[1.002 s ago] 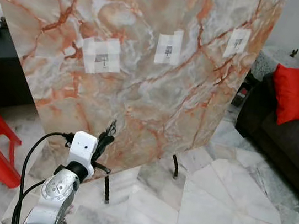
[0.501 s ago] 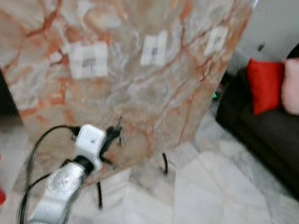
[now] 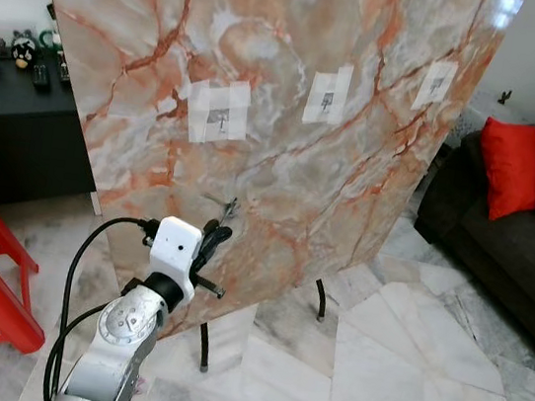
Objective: Hang keys on a hook
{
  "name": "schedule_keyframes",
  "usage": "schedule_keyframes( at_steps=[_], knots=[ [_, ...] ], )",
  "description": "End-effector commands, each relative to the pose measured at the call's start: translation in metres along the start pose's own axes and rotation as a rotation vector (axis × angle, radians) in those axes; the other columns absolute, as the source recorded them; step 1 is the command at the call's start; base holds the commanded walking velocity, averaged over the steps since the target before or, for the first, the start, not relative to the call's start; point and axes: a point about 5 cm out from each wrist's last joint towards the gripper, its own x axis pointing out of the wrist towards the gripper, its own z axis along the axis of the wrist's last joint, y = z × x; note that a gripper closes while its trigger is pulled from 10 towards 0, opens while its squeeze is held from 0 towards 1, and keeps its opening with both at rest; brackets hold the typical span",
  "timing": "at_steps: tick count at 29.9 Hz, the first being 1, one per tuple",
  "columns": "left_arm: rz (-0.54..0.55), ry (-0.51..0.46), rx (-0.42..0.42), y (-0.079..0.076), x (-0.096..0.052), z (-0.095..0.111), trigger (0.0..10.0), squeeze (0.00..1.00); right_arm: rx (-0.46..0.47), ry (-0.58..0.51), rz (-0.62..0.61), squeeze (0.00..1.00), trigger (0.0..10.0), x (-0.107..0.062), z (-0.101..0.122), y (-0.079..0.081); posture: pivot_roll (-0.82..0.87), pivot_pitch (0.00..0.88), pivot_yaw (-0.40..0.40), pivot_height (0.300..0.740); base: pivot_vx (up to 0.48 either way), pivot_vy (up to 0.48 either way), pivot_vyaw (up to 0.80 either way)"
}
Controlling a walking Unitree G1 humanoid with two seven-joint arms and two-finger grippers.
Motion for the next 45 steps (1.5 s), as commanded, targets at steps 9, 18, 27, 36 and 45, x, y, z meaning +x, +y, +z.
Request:
schedule_keyframes(
  at_steps=[9,18,27,36,45],
  knots=[
    [-0.053,-0.031,0.035,-0.017,0.016,0.010,10.0,0.00,-0.001,-0.015,-0.004,0.00,10.0,0.000,0.004,-0.003,0.08,0.000,-0.079,0.740,0.000,0.000,0.00],
    [-0.047,-0.046,0.053,-0.018,0.028,0.015,10.0,0.00,-0.005,-0.012,0.000,0.00,10.0,0.000,0.003,-0.002,0.08,0.000,-0.073,0.740,0.000,0.000,0.00],
    [-0.055,-0.067,0.065,-0.020,0.033,0.021,10.0,0.00,0.015,-0.016,0.001,0.00,10.0,0.000,0.002,-0.002,0.07,0.000,-0.066,0.740,0.000,0.000,0.00],
    [-0.054,-0.071,0.061,-0.021,0.033,0.021,10.0,0.00,0.010,-0.012,-0.001,0.00,10.0,0.000,0.002,-0.003,0.07,0.000,-0.069,0.740,0.000,0.000,0.00],
    [-0.050,-0.070,0.058,-0.021,0.033,0.021,10.0,0.00,-0.046,-0.015,0.005,0.00,10.0,0.000,0.004,-0.004,0.08,0.000,-0.077,0.740,0.083,0.000,0.00]
  ],
)
